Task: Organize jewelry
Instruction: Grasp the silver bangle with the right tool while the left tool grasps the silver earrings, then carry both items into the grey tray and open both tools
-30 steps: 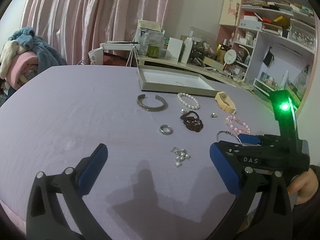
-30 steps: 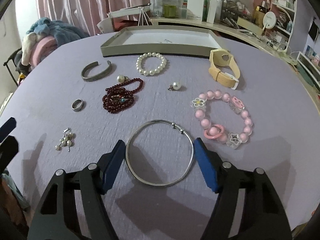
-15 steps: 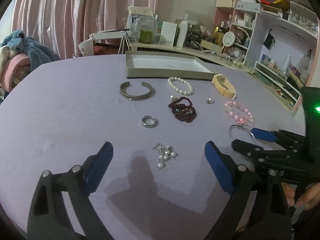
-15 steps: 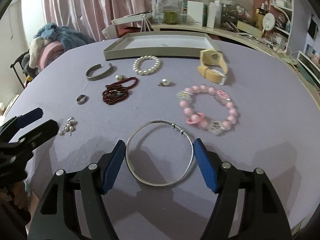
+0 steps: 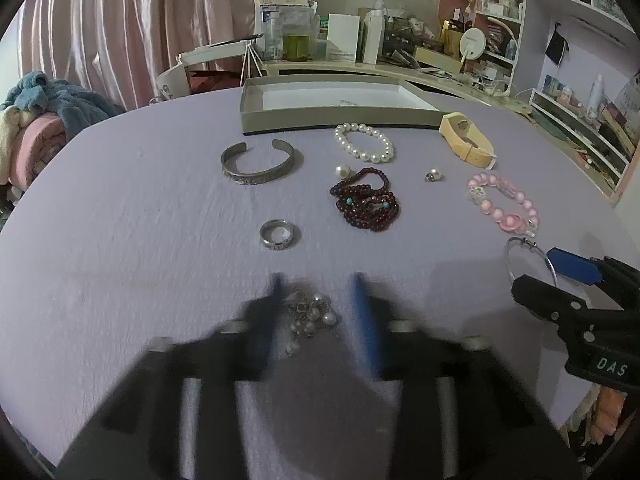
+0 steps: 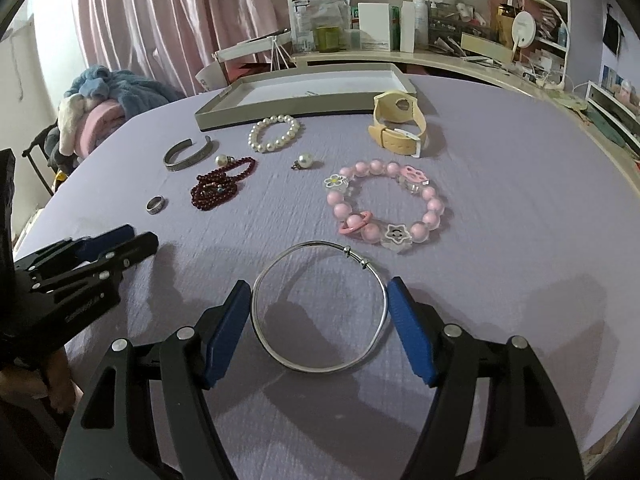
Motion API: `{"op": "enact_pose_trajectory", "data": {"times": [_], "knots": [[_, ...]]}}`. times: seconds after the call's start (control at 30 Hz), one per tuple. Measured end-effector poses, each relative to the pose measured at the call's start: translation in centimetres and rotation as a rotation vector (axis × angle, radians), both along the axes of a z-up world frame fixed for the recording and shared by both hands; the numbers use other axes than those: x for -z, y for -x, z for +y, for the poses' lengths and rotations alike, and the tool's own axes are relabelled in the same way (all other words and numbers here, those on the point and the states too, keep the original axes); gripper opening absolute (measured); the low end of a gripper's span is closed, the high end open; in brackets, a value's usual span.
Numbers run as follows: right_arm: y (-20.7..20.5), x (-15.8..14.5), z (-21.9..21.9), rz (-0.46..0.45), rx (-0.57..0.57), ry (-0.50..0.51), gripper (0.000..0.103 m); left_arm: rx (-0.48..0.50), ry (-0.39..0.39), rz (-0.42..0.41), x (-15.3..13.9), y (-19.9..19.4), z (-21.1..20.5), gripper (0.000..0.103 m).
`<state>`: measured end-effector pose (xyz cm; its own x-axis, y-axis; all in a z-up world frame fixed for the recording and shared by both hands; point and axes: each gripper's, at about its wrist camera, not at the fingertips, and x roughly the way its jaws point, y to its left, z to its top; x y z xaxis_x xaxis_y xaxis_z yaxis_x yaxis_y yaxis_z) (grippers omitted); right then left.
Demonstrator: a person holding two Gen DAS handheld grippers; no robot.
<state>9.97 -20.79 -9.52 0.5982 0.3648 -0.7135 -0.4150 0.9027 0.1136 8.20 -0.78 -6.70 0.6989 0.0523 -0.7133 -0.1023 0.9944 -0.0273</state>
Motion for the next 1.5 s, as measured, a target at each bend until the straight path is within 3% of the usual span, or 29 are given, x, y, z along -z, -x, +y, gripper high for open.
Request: {"op": "enact_pose_trajectory", "data": {"times": [0.07, 0.3, 0.63, 1.0, 1.27, 1.5], "knots": [[0.0, 0.0, -0.1, 0.0, 0.002, -0.006, 0.071, 0.007, 0.016, -0.002, 0.0, 0.1, 0.1, 0.007], [0.2, -1.4, -0.4, -0.032, 0.003, -0.047, 0.071, 0.019, 0.077, -0.028, -1.4, 0.7, 1.3, 0.006], [0.0, -5.3, -0.5, -0.134, -0.017, -0.098, 0.071, 0.084, 0.104, -0.148, -8.6, 1.2, 2.4, 0.006], [-2.7, -9.5, -1.0, -0.206, -0.014, -0.142, 0.071, 0.107, 0.102, -0.213, -16.1, -2.0, 3.3, 0.006], [-7.5, -12.1, -0.1, -0.232, -0.011, -0.129, 0.071, 0.09, 0.056, -0.242, -20.3, -8.1, 3.8, 0.006], [-13.1, -12.9, 2.0, -0.232, -0.026, -0.092, 0.071, 0.071, 0.059, -0.224, -21.2, -15.1, 4.7, 0.006]]}}
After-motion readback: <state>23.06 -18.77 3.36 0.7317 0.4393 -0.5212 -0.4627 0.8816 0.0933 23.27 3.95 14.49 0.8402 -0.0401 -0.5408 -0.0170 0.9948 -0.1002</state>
